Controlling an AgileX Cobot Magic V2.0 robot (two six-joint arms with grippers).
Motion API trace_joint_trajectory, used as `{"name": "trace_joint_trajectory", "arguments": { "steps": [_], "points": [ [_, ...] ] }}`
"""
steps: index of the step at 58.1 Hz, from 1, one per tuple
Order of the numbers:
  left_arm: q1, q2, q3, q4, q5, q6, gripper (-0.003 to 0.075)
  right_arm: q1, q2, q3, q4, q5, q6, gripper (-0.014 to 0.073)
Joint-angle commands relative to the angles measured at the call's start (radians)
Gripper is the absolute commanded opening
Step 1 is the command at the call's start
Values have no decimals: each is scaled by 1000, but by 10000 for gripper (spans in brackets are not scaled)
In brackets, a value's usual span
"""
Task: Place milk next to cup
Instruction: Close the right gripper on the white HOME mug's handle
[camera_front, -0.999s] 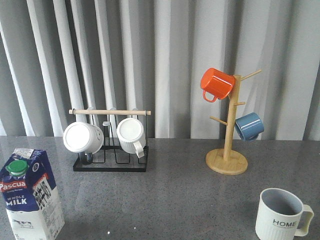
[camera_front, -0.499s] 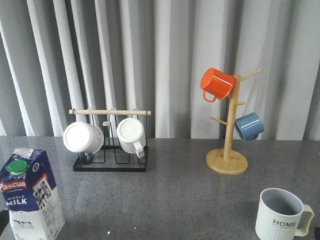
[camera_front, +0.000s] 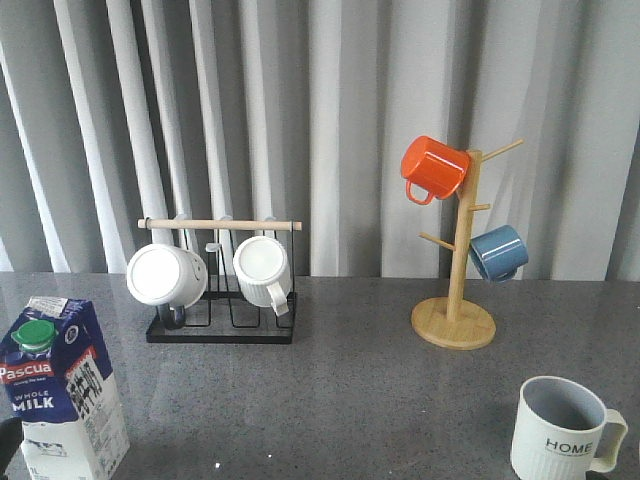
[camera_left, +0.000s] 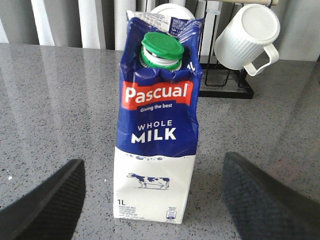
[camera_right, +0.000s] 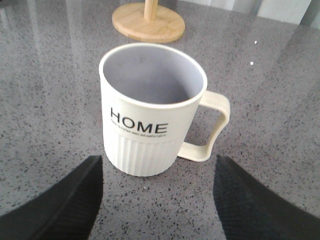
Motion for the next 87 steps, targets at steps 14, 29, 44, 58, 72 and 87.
{"name": "trace_joint_trajectory", "arguments": {
  "steps": [14,29,44,58,72,87],
  "points": [
    [-6,-3,-35,-9,-77,-6,552,-117,30,-37,228,-156,-122,475],
    [-6,-2,-35,-8,-71,-5,552,-123,32,-34,227,-190,-171,475],
    [-6,-2,-35,-8,-71,-5,552,-123,49,-34,227,-208,-192,475],
    [-6,-2,-35,-8,-71,-5,552,-135,156,-14,136,-327,-144,475],
    [-6,-2,-35,-8,-71,-5,552,-135,210,98,105,-656,-109,475],
    [-6,-2,-35,-8,-71,-5,552,-135,319,106,129,-746,-109,475]
  ]
}}
